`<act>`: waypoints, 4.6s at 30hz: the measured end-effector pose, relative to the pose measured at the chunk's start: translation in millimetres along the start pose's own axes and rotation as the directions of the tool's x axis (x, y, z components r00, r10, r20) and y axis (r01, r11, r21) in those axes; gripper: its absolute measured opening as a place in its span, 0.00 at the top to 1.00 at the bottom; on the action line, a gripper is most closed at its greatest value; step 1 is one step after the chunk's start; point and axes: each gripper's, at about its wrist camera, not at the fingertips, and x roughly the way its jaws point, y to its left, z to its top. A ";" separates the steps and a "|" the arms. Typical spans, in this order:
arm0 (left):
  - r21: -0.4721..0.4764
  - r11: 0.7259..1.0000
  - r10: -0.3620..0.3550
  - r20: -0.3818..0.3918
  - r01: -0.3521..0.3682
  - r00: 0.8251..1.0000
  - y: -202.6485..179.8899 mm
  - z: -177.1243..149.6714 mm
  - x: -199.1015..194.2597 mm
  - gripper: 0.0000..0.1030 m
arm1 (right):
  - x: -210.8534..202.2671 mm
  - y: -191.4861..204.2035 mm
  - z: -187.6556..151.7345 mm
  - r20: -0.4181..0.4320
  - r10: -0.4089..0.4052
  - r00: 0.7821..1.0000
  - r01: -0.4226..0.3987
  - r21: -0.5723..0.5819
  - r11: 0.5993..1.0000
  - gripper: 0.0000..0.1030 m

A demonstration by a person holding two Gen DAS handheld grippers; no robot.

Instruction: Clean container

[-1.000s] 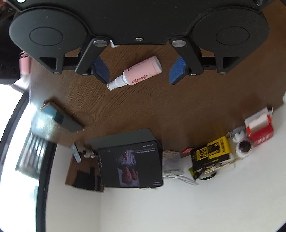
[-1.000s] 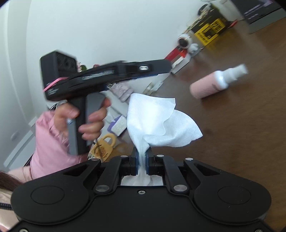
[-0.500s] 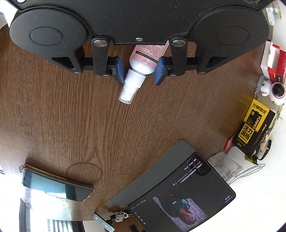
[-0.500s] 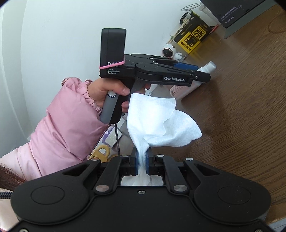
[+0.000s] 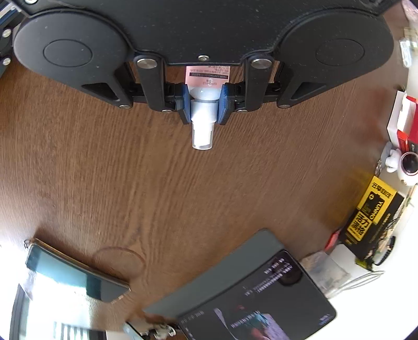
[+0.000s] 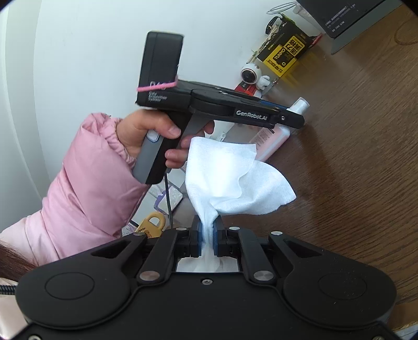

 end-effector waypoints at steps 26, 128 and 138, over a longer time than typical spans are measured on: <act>-0.514 0.848 0.144 0.460 0.131 0.876 32.7 -88.8 -90.8 0.80 | 33.2 17.2 -5.4 -0.061 -0.024 0.998 0.023 -0.017 1.000 0.91; -0.720 0.407 0.308 0.687 0.562 0.658 77.1 -336.3 -208.4 0.80 | 104.7 87.3 -15.6 -0.126 0.066 0.990 -0.093 -0.224 0.970 0.90; -0.773 0.433 0.375 0.622 0.464 0.687 88.6 -328.0 -209.5 0.80 | 105.5 76.5 0.4 -0.074 -0.081 0.994 0.061 -0.237 0.969 0.91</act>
